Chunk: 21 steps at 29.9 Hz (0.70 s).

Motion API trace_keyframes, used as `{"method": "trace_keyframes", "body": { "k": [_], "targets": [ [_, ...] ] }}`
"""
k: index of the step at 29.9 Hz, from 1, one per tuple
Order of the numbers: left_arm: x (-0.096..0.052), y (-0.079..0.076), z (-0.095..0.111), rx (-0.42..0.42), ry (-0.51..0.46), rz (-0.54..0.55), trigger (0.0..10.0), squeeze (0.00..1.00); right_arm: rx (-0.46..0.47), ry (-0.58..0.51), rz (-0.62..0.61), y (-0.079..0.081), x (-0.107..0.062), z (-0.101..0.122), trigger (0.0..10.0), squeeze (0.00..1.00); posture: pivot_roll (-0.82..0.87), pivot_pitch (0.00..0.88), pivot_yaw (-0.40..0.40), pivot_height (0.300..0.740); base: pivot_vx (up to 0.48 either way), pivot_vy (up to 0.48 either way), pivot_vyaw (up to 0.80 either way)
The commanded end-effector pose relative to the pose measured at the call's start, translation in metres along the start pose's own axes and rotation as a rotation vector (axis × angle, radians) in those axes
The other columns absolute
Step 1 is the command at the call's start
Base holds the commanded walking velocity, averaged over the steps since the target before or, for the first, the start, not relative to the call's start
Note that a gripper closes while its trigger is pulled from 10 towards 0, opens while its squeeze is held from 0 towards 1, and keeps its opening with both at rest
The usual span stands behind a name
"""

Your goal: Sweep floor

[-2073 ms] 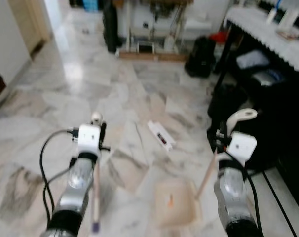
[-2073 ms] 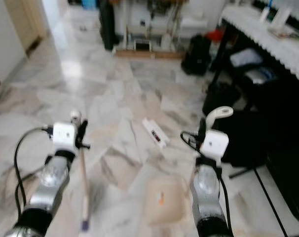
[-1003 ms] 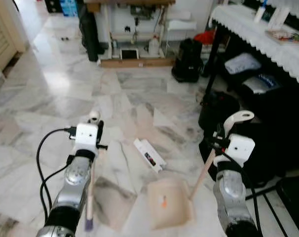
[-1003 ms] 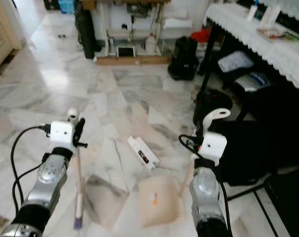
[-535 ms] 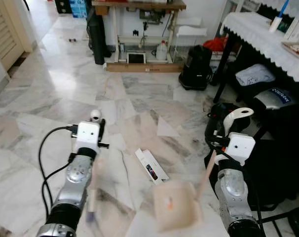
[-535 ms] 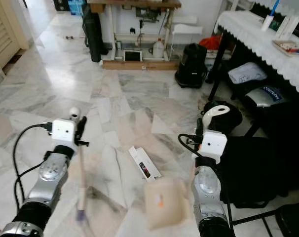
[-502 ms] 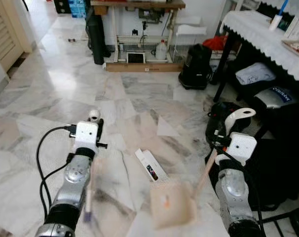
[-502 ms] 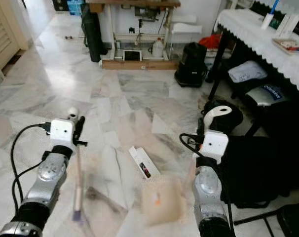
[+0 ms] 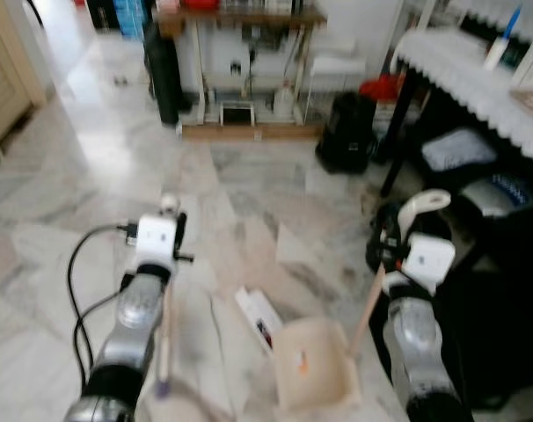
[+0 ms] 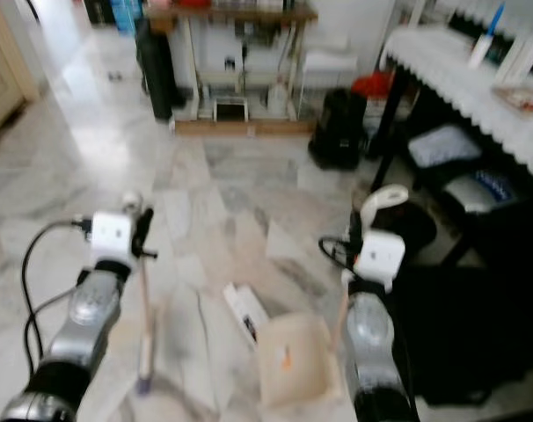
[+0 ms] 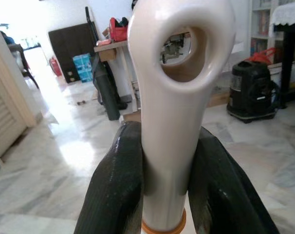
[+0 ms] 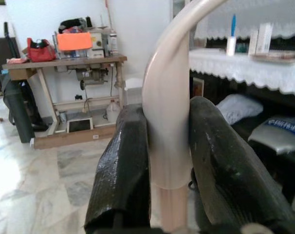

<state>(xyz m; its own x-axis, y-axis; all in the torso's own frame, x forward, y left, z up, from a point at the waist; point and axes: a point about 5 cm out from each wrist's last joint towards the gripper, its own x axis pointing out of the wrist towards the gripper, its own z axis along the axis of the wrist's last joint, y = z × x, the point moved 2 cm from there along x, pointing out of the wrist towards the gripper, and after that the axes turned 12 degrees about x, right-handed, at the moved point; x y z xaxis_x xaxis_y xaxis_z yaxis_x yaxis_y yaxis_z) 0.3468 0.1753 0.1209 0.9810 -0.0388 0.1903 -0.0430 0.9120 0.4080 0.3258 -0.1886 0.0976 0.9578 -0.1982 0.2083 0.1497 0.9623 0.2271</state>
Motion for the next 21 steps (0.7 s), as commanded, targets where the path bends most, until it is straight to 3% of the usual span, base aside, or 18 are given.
{"method": "trace_keyframes", "body": {
  "k": [1,21],
  "targets": [
    [0.0033,-0.0111,0.012,-0.018,-0.05,-0.027,10.0,0.0,0.012,-0.034,-0.009,-0.0024,0.0039,0.0083,10.0,0.0,0.09,0.0,-0.032,0.74,0.39,0.0,0.0],
    [0.0033,-0.0122,0.013,-0.017,-0.058,-0.039,10.0,0.0,0.02,-0.002,0.028,0.0052,0.0017,0.0021,10.0,0.0,0.1,0.0,-0.031,0.74,0.388,0.0,0.0]
  ]
}}
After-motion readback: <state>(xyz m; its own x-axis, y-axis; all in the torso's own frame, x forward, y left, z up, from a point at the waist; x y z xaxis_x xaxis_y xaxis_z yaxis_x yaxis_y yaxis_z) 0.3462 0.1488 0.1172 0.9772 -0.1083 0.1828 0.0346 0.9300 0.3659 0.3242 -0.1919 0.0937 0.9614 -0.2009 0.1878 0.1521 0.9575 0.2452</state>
